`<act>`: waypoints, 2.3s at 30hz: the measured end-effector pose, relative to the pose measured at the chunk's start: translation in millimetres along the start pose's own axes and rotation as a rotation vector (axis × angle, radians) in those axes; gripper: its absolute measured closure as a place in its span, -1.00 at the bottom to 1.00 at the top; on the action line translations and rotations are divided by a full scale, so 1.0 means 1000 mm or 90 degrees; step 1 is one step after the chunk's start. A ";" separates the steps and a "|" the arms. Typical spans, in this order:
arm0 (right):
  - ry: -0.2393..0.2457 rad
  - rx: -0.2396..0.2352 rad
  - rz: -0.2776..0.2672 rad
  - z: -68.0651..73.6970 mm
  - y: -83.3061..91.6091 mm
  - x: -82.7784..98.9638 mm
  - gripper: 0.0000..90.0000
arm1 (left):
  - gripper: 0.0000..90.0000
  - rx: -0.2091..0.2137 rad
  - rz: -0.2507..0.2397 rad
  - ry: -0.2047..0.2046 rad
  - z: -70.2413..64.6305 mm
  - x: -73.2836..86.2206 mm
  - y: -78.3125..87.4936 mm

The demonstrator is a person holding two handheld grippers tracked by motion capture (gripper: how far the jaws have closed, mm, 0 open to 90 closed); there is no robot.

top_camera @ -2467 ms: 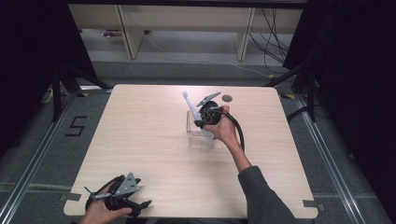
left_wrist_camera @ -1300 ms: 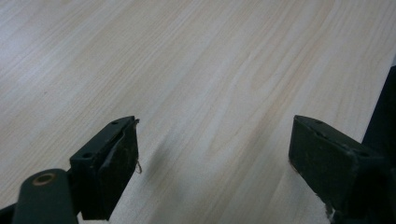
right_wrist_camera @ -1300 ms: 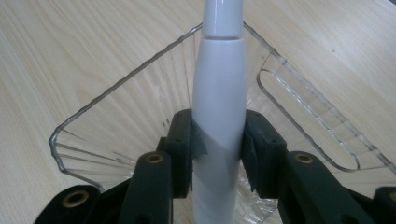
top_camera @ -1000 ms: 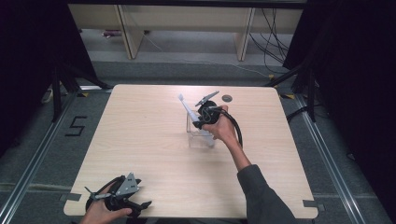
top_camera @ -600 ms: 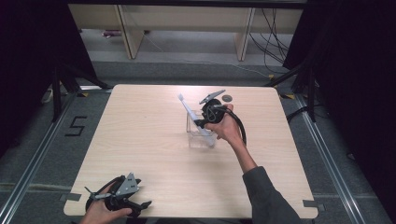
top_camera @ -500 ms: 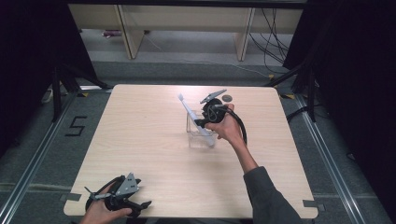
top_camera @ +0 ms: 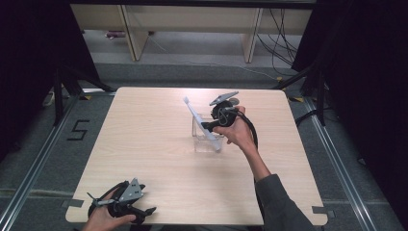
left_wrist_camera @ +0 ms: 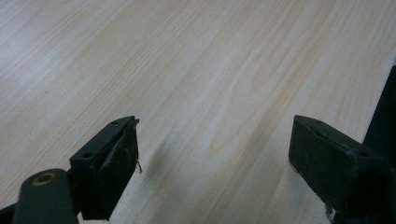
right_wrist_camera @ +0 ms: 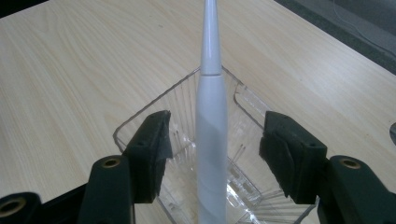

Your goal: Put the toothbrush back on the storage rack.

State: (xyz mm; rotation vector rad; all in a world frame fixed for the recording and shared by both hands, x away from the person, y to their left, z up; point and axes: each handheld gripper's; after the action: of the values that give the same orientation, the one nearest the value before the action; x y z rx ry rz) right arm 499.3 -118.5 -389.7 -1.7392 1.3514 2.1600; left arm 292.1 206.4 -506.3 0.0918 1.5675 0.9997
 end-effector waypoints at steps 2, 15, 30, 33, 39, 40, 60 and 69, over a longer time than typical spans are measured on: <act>-0.011 -0.005 0.001 0.001 0.004 -0.001 -0.06 | -0.66 -0.003 -0.004 0.003 0.000 0.000 0.000; -0.005 -0.004 -0.017 0.003 0.013 -0.001 -0.07 | -0.66 -0.003 -0.003 0.013 -0.001 0.001 -0.001; -0.004 0.001 -0.041 -0.001 0.033 0.004 -0.08 | -0.65 0.001 0.002 0.005 0.000 0.001 0.000; 0.000 0.006 -0.049 -0.002 0.036 0.005 -0.08 | -0.66 -0.004 -0.004 0.006 0.000 0.001 0.000; -0.007 0.009 -0.061 -0.004 0.042 0.010 -0.09 | -0.66 -0.004 -0.004 0.008 0.000 0.001 0.000; -0.007 0.002 -0.051 -0.005 0.045 0.011 -0.09 | -0.65 -0.005 -0.003 0.007 0.000 0.002 0.000; -0.022 0.003 -0.098 -0.011 0.069 0.035 -0.14 | -0.66 -0.007 -0.002 0.013 -0.001 0.002 0.000; -0.042 0.016 -0.106 -0.020 0.081 0.044 -0.14 | -0.66 -0.005 -0.010 0.018 -0.002 0.002 0.000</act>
State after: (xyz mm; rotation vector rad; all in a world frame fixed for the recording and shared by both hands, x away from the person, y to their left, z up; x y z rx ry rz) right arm 455.3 -200.9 -378.1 -1.6900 1.1675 2.0825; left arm 290.3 206.3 -507.7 0.0601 1.5872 0.9982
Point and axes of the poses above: each handheld gripper's, and its own axes: y roughly backward along the jaws, x roughly out of its underside, z roughly to its left, and after that the axes turned 9 degrees about -z, right-handed
